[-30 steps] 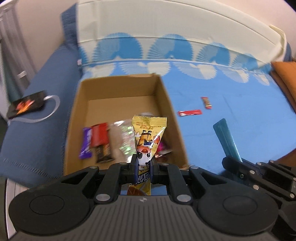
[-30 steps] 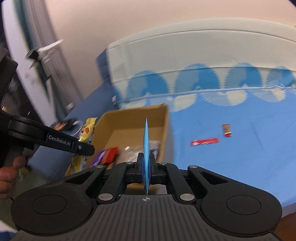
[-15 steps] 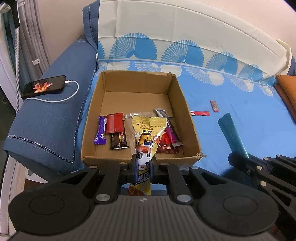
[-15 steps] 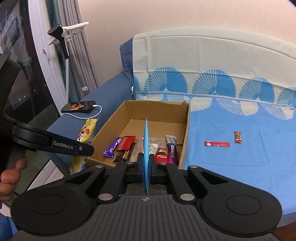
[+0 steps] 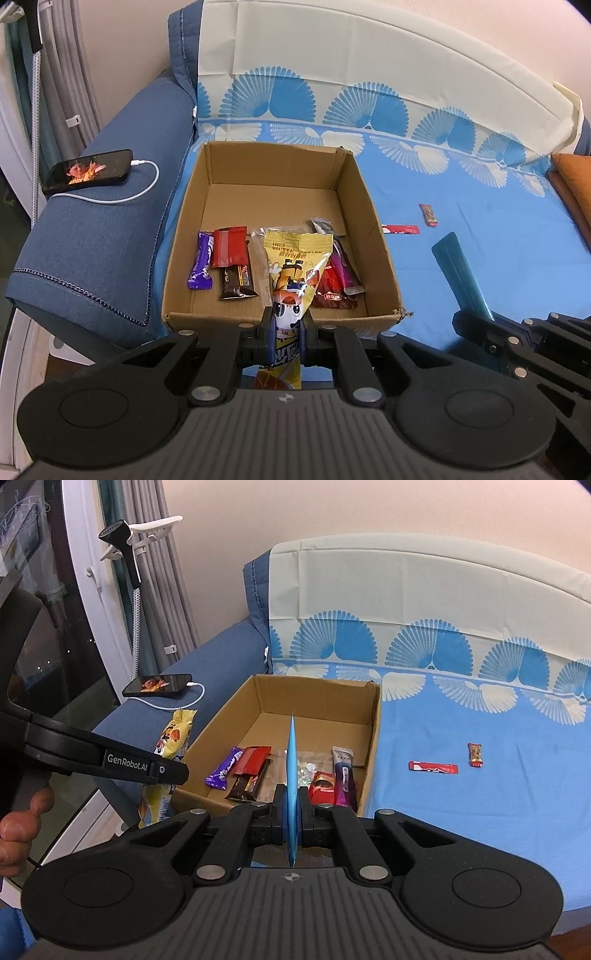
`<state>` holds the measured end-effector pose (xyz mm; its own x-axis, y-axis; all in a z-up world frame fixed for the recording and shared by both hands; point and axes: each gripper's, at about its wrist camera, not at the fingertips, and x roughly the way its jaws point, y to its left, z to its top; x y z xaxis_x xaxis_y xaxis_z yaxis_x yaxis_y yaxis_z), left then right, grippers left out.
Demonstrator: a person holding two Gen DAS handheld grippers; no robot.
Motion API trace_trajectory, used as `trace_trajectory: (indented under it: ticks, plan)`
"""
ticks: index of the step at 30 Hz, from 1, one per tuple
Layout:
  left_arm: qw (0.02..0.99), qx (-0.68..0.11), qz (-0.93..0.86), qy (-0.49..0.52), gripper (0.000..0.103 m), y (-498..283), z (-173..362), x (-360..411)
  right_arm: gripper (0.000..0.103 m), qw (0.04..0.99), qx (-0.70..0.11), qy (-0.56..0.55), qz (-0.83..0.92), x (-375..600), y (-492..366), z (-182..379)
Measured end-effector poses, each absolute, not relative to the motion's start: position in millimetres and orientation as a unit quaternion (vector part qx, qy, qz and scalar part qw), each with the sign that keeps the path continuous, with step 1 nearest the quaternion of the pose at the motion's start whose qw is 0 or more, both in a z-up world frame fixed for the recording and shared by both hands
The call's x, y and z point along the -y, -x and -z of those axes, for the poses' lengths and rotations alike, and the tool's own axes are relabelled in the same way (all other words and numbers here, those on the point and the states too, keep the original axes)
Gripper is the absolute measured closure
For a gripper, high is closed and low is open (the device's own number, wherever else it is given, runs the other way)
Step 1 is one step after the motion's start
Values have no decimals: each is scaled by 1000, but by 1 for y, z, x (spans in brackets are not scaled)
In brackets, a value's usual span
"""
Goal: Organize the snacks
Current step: 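Carry the yellow packet and blue stick over the box with both tools, then lower the yellow packet into the box with the left tool while the right tool lowers the blue stick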
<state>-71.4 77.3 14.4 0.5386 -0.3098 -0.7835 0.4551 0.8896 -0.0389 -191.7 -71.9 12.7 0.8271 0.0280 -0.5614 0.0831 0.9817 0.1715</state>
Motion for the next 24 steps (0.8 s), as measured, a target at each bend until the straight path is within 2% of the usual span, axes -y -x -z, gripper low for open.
trace_trajectory:
  ticks: [24]
  plan:
    - [875, -435, 203, -68, 91, 36, -9, -81, 98, 946, -309, -94, 22, 78, 166, -6]
